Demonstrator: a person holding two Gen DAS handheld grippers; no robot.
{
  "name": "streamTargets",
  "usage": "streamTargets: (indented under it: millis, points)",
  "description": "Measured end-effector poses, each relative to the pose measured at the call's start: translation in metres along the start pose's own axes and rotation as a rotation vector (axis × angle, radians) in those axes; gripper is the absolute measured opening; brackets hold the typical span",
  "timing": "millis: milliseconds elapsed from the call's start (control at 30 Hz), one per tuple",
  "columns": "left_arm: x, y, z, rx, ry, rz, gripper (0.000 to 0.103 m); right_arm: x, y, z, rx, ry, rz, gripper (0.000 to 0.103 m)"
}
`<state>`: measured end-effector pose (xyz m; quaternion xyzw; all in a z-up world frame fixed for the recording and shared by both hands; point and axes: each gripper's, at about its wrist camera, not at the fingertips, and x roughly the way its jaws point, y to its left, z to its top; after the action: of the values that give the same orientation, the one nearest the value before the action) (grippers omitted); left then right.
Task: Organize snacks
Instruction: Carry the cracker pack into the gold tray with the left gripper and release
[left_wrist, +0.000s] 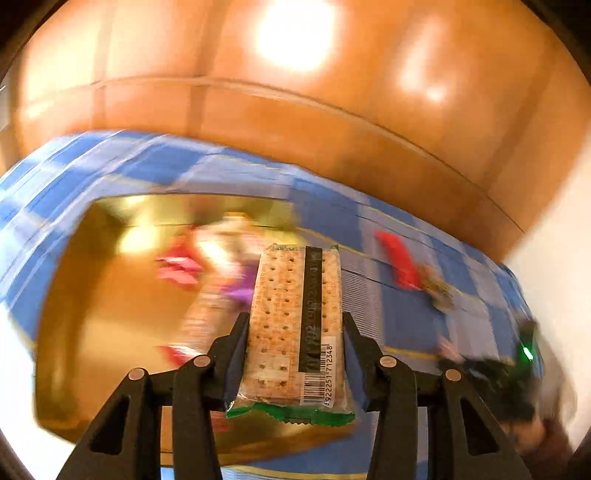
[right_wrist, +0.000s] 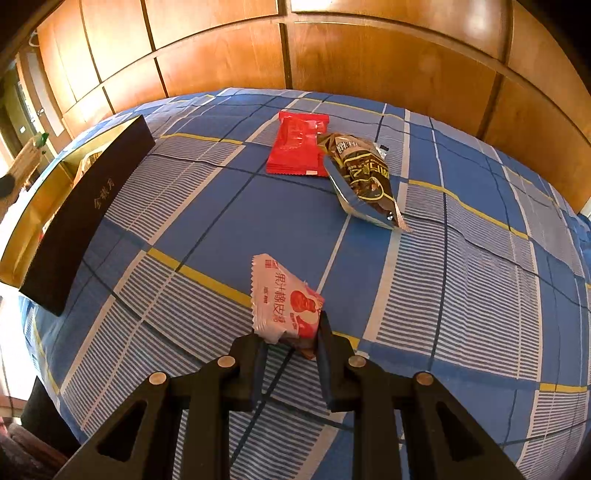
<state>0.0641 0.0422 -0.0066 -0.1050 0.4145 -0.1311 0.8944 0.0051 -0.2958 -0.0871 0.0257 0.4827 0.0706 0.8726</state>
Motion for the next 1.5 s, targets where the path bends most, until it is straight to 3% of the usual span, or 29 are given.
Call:
streamTargets:
  millis: [133,367,500,800,1100,1500]
  points:
    - [0.008,0.054,0.011,-0.13,0.031,0.103,0.047,0.0,0.0,0.0,0.007,-0.003,-0.001,0.024]
    - [0.041,0.099,0.028,-0.161,0.065,0.211,0.047,0.0,0.001,0.0,0.015,-0.003,0.0,0.024]
    - [0.066,0.115,0.044,-0.161,0.086,0.232,0.047,0.0,-0.001,-0.001,0.024,-0.005,0.003,0.024]
    - [0.102,0.119,0.066,-0.128,0.088,0.279,0.048,0.0,0.0,-0.001,0.032,-0.007,0.0,0.024]
    - [0.069,0.095,0.037,-0.132,0.049,0.364,0.048,-0.001,0.0,-0.003,0.032,-0.022,-0.004,0.024]
    - [0.027,0.049,-0.007,-0.065,0.004,0.353,0.048,-0.002,0.001,-0.005,0.034,-0.038,-0.012,0.024]
